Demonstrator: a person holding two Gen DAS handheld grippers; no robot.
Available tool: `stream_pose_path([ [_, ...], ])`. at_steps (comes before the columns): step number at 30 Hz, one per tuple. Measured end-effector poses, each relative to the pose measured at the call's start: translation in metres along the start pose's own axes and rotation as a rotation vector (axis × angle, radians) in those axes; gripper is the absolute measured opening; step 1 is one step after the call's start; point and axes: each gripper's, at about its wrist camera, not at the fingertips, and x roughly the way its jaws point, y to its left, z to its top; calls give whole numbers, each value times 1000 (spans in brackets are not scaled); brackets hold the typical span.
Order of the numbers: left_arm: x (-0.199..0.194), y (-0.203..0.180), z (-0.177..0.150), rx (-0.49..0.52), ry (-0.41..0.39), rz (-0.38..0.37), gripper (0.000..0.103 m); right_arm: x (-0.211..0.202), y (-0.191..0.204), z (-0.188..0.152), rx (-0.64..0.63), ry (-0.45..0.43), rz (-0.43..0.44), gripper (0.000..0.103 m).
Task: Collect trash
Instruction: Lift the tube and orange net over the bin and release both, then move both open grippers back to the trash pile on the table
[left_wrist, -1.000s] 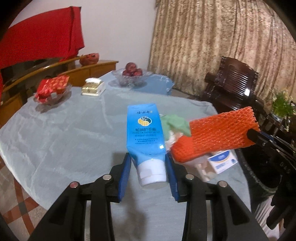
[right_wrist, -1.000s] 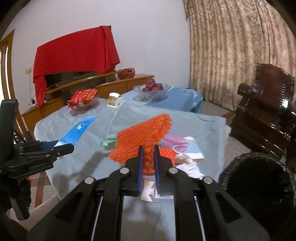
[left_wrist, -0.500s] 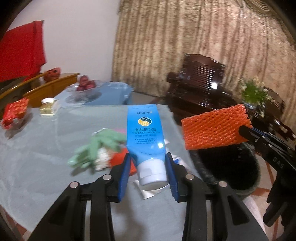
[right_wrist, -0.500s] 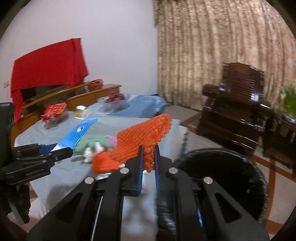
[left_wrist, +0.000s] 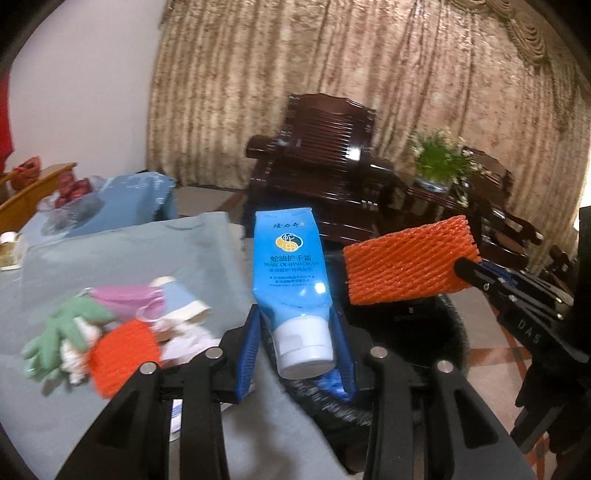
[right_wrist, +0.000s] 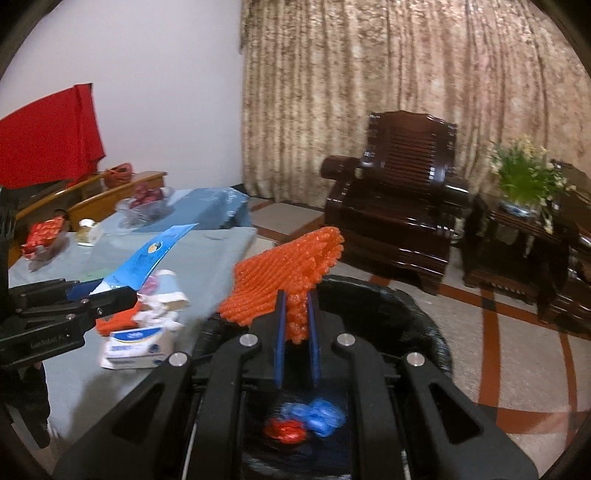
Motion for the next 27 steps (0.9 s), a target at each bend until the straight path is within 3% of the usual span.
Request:
stream_pose_path([
  [12,70,-41,-2,52,68,-75,37,26,-47,-33,55,91,-108,10],
  [16,84,-46,-3,66,92,-86,38,34,-55,-41,63,116,-132,14],
  [18,86,-47,-3,70,97,-88,48,38,-57,-45,59,134,-155,24],
  [20,83,-45,-1,69,83,-89,58,40,-58,-48,56,144,-166,39],
  [22,79,-44,1,71,68,-87,62,39,-57,-50,53,144,-174,46],
  [24,75,-40,2,69,60,-78,68,36,-54,-51,52,137,-191,67],
  [25,70,-36,2,59,55,-68,70,34,-52,-51,54,128,-202,83],
  [26,68,-32,3,52,52,-61,74,32,-51,-51,59,121,-206,91],
  [27,64,-27,3,45,47,-50,79,30,-49,-50,69,115,-200,92],
])
